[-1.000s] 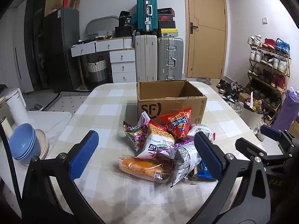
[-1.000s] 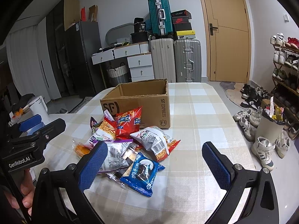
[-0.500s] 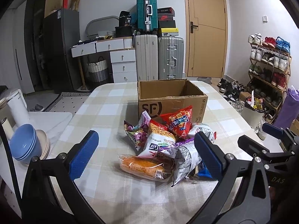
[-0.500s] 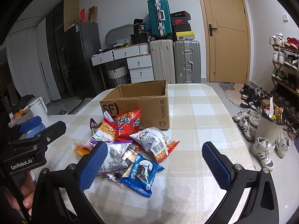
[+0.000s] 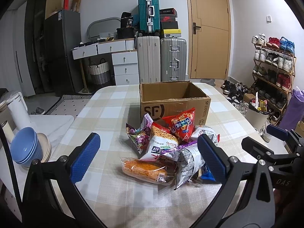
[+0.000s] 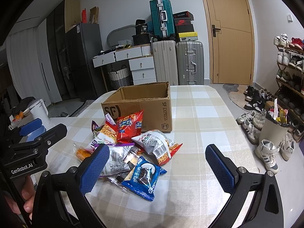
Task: Organize snacks
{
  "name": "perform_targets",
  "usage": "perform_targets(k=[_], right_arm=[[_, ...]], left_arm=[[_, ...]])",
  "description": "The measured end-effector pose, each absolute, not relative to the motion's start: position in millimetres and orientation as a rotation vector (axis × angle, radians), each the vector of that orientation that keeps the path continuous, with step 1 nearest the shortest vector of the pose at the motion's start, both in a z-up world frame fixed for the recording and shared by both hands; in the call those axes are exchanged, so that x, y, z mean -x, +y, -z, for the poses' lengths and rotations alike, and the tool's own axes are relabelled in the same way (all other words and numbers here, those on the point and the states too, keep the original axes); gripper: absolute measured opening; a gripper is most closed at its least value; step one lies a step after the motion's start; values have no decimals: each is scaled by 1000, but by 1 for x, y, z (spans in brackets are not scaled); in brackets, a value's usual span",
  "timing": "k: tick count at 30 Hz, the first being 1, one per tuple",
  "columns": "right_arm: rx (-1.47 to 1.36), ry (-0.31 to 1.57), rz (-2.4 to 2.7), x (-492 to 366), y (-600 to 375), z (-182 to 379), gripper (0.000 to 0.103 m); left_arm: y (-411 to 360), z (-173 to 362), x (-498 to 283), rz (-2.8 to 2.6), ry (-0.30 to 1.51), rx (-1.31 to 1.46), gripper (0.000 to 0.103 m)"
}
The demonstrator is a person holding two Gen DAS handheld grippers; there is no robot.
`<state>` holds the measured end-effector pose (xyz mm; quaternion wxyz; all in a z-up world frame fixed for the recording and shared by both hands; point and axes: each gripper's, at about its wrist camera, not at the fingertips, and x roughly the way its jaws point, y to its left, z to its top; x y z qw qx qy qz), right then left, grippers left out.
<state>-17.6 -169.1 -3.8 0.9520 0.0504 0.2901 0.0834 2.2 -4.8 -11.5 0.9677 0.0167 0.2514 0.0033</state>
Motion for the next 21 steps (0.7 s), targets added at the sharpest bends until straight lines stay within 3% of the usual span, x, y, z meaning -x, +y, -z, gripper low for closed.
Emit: perform_targets(k=[21], right_arm=[[-111,596,-197,17,-166,5,103]], left_arm=[[-4,16,-3,-12,523,-32,102]])
